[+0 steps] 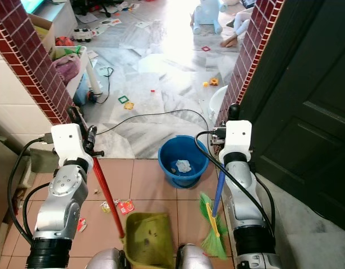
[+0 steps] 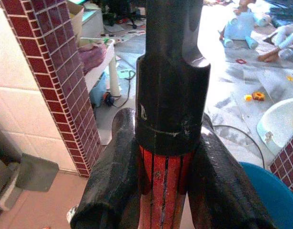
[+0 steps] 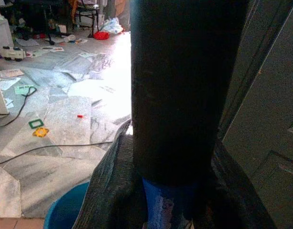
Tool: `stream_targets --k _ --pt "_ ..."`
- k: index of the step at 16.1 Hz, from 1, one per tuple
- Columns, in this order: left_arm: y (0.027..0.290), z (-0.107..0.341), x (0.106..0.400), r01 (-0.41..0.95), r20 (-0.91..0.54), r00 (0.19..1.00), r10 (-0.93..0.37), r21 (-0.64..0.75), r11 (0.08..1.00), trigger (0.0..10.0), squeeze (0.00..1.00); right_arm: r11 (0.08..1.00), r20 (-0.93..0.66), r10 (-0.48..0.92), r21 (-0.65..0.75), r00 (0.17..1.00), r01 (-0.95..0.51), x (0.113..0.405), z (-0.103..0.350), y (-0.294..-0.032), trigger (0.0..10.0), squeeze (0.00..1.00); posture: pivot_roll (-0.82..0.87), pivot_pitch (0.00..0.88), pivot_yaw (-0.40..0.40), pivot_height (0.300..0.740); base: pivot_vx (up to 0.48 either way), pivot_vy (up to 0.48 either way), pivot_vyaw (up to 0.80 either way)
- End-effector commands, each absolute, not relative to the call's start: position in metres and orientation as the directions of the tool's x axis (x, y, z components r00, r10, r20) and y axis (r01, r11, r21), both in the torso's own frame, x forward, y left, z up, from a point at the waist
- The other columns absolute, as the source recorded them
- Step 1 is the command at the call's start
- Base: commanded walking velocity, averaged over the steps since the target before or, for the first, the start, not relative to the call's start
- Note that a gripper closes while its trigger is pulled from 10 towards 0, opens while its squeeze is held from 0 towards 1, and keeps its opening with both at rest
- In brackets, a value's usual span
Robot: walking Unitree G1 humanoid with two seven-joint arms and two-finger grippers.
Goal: Sweep floor
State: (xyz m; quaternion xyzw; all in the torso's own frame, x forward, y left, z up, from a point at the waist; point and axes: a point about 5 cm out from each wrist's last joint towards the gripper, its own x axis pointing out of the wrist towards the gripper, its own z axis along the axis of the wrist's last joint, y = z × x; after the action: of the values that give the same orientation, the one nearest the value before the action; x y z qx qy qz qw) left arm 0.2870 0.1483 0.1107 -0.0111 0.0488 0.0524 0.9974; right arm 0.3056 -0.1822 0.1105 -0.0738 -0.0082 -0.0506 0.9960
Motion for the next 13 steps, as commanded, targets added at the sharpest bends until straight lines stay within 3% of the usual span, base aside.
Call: stream_targets --k 1,13 --pt "0.146 0.123 0.287 -0.087 -0.040 0.995 0.087 -0.012 0.996 10.0 0.00 0.982 0.035 -0.098 -0.159 0.995 0.103 0.306 0.117 -0.180 10.0 0.00 -0.09 0.063 0.016 0.740 0.000 0.480 0.00" --pt "0.129 0.139 0.284 -0.035 0.007 0.999 0.036 -0.031 0.999 10.0 0.00 0.984 0.056 -0.038 -0.172 0.998 0.047 0.313 0.125 -0.162 10.0 0.00 -0.08 0.073 0.011 0.740 0.000 0.480 0.00"
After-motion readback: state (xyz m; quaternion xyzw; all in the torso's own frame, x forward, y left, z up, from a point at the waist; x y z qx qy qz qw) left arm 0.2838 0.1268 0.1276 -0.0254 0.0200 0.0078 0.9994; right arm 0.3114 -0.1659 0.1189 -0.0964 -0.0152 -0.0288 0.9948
